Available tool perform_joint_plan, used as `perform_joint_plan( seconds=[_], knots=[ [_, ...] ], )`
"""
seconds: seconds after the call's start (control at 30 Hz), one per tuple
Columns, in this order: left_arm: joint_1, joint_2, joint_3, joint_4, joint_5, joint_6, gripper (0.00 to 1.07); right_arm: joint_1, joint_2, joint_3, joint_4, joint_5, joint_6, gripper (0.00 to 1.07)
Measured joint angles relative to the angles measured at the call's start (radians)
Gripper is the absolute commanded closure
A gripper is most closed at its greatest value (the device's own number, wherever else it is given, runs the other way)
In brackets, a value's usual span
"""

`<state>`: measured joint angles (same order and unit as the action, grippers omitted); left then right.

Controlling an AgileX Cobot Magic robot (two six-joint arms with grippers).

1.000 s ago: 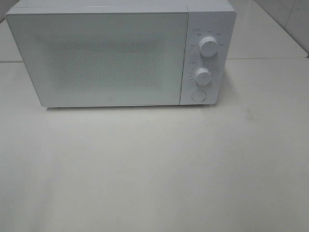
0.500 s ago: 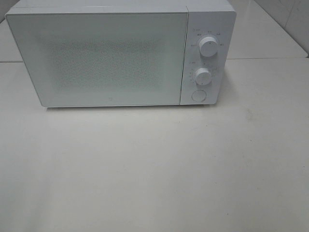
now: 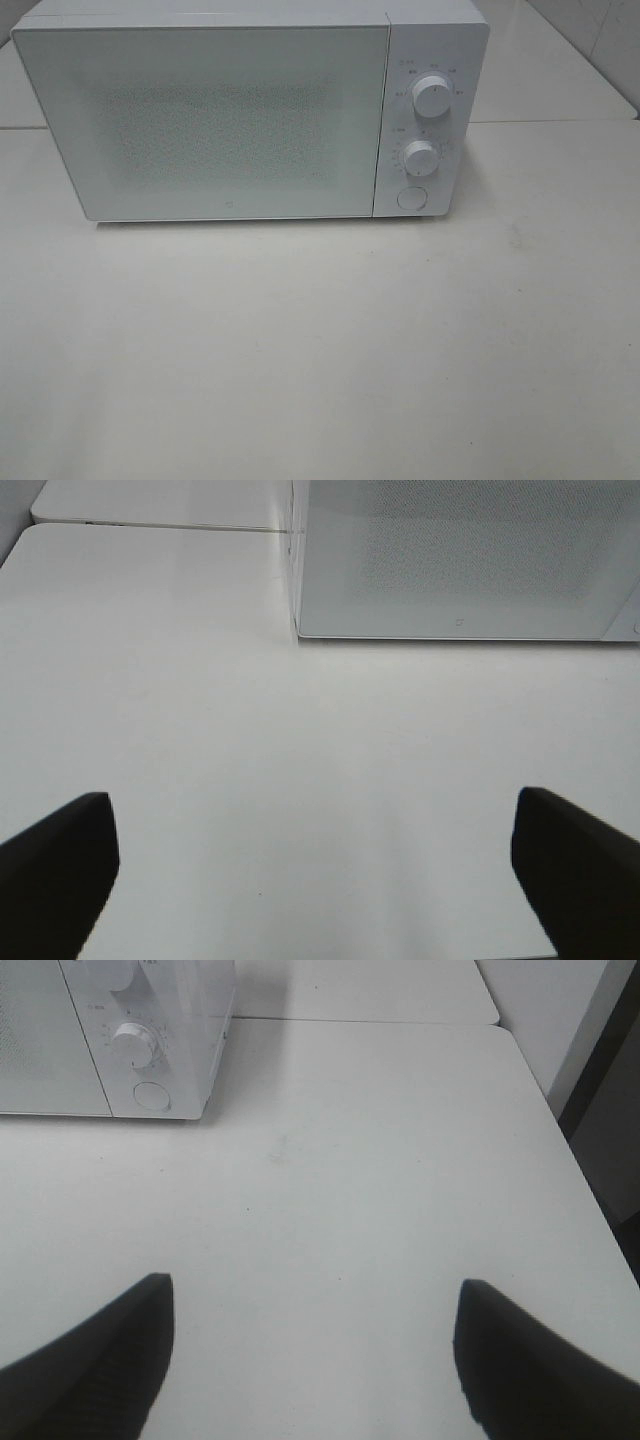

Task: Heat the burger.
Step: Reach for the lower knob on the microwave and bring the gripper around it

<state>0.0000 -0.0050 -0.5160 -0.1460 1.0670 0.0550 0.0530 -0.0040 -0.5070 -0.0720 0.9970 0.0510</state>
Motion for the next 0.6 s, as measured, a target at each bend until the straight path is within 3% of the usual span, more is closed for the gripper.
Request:
perform_joint_plan(
  seconds=[0.4, 0.6],
  knots=[
    [0.000, 0.000, 0.000, 0.002, 0.000, 0.000, 0.07, 0.000, 0.030, -0.008, 0.004, -0.013, 0.000, 0.32],
    [0.000, 0.000, 0.000, 0.002, 0.000, 0.001, 0.07, 0.000, 0.084, -0.012, 0.006, -0.159, 0.000, 0.32]
  ],
)
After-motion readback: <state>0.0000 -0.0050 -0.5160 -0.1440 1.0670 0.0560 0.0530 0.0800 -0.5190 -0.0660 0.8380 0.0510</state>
